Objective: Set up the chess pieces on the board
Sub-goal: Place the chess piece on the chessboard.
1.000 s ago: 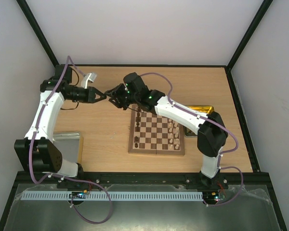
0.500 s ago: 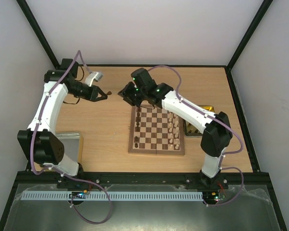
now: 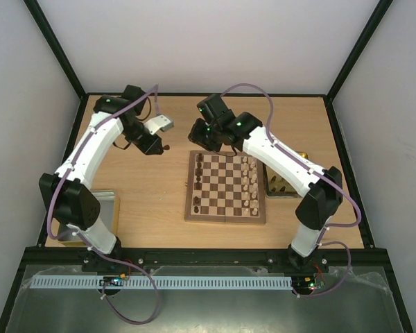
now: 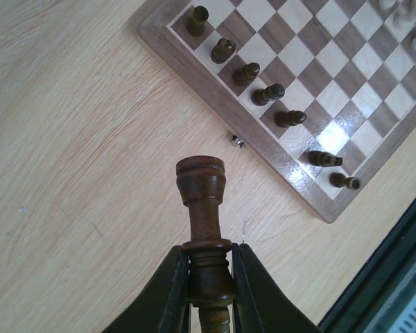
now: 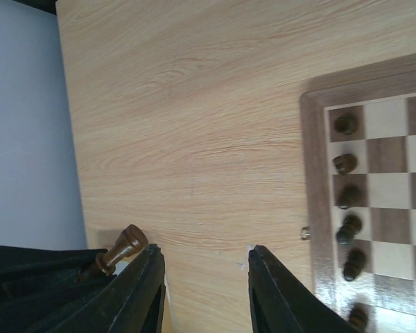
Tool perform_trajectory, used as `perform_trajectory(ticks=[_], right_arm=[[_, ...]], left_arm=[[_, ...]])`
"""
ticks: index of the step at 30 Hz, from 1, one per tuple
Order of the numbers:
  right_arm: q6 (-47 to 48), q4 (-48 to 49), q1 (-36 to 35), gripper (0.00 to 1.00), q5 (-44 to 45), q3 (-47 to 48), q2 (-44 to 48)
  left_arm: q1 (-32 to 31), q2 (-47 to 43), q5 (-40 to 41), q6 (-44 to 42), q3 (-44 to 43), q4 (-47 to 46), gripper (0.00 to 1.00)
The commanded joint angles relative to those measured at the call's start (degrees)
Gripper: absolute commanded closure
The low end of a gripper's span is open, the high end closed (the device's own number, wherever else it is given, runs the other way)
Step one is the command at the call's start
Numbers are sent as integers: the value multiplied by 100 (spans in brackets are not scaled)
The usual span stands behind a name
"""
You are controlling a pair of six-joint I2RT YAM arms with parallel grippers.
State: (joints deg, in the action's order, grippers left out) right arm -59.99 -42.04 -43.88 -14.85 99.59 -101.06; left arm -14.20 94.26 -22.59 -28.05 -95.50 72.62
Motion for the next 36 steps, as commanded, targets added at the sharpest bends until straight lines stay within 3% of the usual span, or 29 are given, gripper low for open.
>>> perform_trajectory(ticks=[1,10,19,36], right_arm=[[469,-632,61,66,639,-72,440],[231,-165,795,68,773,-1904,1981],[381,-173,1149,68,731,-2583,2522],[656,-33,1544,68,369,-3211,2801]], left_arm=[[-340,243,785,-366,-275,181,98],[-1715,694,1827,-817,-392,180,98],[-3043,1220,2470,-1299,-636,177,98],[-4124,1886,3012,-1833,-317,190,98]])
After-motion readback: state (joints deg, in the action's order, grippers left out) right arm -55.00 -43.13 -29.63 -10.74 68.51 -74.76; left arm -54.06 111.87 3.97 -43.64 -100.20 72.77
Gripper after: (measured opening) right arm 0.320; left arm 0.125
